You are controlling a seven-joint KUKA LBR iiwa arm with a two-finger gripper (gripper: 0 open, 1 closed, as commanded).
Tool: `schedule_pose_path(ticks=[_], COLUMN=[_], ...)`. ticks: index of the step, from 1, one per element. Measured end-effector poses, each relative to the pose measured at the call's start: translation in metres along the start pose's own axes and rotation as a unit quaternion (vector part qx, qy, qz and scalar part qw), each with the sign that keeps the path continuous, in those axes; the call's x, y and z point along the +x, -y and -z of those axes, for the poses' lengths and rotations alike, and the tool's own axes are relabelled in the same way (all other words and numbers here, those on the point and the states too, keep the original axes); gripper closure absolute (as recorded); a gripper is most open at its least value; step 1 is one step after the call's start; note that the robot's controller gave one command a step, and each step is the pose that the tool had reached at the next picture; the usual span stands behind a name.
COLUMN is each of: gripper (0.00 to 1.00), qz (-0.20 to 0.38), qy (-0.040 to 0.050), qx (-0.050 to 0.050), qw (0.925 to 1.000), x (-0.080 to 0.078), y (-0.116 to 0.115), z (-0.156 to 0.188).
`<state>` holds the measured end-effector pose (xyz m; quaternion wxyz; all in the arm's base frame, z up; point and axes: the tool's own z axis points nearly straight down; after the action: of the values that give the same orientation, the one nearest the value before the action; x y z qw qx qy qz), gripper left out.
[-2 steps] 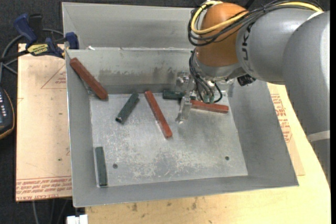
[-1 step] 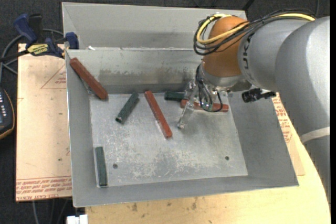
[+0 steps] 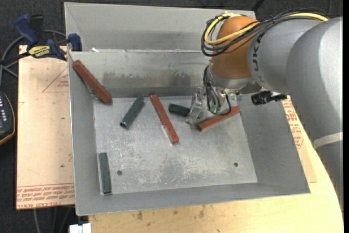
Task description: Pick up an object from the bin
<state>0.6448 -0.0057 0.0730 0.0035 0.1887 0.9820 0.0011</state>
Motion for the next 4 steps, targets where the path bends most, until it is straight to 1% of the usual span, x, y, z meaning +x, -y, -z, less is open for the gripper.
schedule_pose_path(ticks=[1, 2, 3, 4], gripper=[0.00, 1.00, 1.00, 0.00], qz=[0.000, 0.000, -0.123, -0.122], qy=[-0.0014, -0.0006, -0.0010, -0.0015], qx=[0.001, 0.000, 0.001, 0.002], qw=[1.0000, 1.0000, 0.9925, 0.9925], x=[0.001, 0.000, -0.024, -0.024], y=[0.000, 0.000, 0.025, 0.024], z=[-0.002, 0.000, 0.024, 0.023])
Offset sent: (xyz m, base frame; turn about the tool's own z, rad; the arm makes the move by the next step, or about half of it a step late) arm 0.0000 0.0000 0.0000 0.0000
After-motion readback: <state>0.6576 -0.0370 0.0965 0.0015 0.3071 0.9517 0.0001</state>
